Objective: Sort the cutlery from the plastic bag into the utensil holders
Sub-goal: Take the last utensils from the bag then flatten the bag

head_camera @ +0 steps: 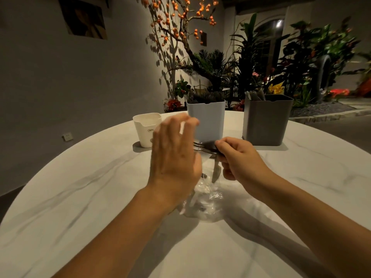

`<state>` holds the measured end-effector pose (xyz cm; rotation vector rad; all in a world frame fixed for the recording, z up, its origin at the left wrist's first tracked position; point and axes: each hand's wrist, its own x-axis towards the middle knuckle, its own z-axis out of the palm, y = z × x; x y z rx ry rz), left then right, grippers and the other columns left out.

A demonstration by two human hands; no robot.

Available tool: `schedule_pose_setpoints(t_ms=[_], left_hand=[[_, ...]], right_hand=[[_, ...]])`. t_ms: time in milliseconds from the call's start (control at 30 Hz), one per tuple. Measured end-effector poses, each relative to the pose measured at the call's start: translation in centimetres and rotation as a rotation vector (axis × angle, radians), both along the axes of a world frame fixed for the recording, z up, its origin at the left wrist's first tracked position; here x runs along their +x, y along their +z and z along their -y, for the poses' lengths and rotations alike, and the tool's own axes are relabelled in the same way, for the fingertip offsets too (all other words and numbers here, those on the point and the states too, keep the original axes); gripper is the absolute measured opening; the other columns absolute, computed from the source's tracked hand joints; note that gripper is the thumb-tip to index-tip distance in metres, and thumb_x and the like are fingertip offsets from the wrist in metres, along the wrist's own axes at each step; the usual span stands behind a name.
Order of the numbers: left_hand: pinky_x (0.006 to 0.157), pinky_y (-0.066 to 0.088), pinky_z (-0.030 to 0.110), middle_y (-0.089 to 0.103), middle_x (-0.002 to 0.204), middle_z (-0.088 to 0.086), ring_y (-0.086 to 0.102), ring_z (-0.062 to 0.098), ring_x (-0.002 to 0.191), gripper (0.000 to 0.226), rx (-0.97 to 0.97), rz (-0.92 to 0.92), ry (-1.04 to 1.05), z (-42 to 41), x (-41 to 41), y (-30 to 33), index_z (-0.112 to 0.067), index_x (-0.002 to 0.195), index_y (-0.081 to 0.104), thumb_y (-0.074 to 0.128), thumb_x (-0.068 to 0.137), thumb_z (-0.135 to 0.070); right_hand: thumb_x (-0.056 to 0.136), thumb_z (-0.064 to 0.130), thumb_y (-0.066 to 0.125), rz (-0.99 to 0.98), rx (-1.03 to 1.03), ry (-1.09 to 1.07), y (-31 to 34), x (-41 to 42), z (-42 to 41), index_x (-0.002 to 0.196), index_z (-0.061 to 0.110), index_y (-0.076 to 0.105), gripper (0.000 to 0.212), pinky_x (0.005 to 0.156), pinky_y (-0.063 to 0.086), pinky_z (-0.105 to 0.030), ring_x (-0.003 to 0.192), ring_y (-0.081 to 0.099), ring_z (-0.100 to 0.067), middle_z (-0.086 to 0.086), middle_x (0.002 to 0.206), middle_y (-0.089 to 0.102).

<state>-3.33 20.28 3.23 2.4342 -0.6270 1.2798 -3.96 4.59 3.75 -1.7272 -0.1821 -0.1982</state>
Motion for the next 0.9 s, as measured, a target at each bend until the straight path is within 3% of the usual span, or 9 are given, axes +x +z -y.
schedule_pose_setpoints(t_ms=[67,167,233,300,367,433,633,800,900], left_hand=[[0.118,0.031,0.048,0.054,0.123,0.004,0.048,0.023,0.118,0.041,0.193,-0.063,-0.021,-0.2,0.5,-0.8,-0.017,0.126,0.05,0.056,0.086,-0.021],[0.084,0.054,0.046,0.062,0.096,-0.001,0.055,0.019,0.084,0.014,0.216,-0.058,-0.096,-0.7,1.0,-1.3,-0.02,0.113,0.055,0.052,0.1,-0.02],[0.071,0.058,0.04,0.064,0.088,-0.002,0.058,0.016,0.073,0.011,0.084,-0.13,-0.165,-0.7,0.7,-0.8,-0.021,0.109,0.054,0.045,0.105,-0.024],[0.077,0.057,0.027,0.067,0.096,-0.009,0.063,0.011,0.083,0.02,-0.173,-0.396,-0.285,-0.4,0.5,0.0,-0.027,0.118,0.054,0.039,0.107,-0.034],[0.072,0.051,0.016,0.064,0.089,-0.015,0.061,0.003,0.082,0.021,-0.425,-0.62,-0.433,0.0,0.2,0.8,-0.032,0.107,0.057,0.037,0.105,-0.039],[0.061,0.045,0.013,0.057,0.077,-0.01,0.055,0.003,0.067,0.029,-0.584,-0.711,-0.517,0.3,0.1,1.4,-0.028,0.093,0.057,0.034,0.106,-0.039],[0.047,0.036,0.015,0.051,0.061,-0.006,0.042,0.003,0.051,0.03,-0.737,-0.824,-0.573,1.0,0.8,2.9,-0.019,0.088,0.058,0.039,0.106,-0.034],[0.046,0.035,0.018,0.052,0.06,-0.001,0.042,0.007,0.05,0.031,-0.811,-0.85,-0.627,1.3,1.5,4.8,-0.017,0.093,0.062,0.041,0.105,-0.035],[0.054,0.045,0.022,0.06,0.07,0.003,0.053,0.012,0.06,0.032,-0.831,-0.824,-0.615,1.7,2.4,6.3,-0.016,0.1,0.065,0.041,0.105,-0.036]], right_hand=[[0.104,0.026,0.048,0.001,0.003,0.012,0.1,-0.1,0.0,0.08,0.012,0.061,0.03,0.043,0.035,-0.016,0.046,0.04,-0.006,0.012,0.05,0.045],[0.104,0.028,0.048,0.069,-0.006,0.019,0.6,-0.4,-0.1,0.082,0.017,0.062,0.028,0.046,0.037,-0.017,0.052,0.044,-0.007,0.014,0.054,0.049],[0.102,0.034,0.049,0.17,-0.004,0.064,1.2,-0.6,-0.3,0.101,0.017,0.062,0.022,0.053,0.048,-0.019,0.063,0.056,-0.011,0.008,0.072,0.059],[0.099,0.031,0.052,0.237,0.03,0.138,1.9,-0.6,-0.3,0.113,0.018,0.06,0.02,0.066,0.058,-0.025,0.079,0.067,-0.014,0.003,0.091,0.067],[0.098,0.021,0.058,0.321,-0.045,0.101,2.3,-0.3,-0.2,0.113,0.024,0.062,0.016,0.074,0.06,-0.029,0.091,0.069,-0.013,0.005,0.099,0.07],[0.096,0.018,0.062,0.361,-0.127,0.013,2.6,0.2,0.0,0.105,0.033,0.064,0.018,0.075,0.059,-0.027,0.096,0.066,-0.01,0.01,0.1,0.069],[0.093,0.011,0.064,0.367,-0.1,0.062,4.4,1.2,0.2,0.108,0.028,0.065,0.022,0.077,0.058,-0.021,0.095,0.069,-0.007,0.01,0.1,0.071],[0.093,0.005,0.064,0.421,-0.123,0.053,6.9,2.0,0.4,0.112,0.022,0.066,0.026,0.07,0.057,-0.019,0.093,0.068,-0.006,0.009,0.1,0.07],[0.093,0.003,0.064,0.463,-0.16,0.026,8.5,3.0,0.5,0.108,0.021,0.067,0.024,0.068,0.058,-0.021,0.094,0.067,-0.011,0.007,0.099,0.07]])
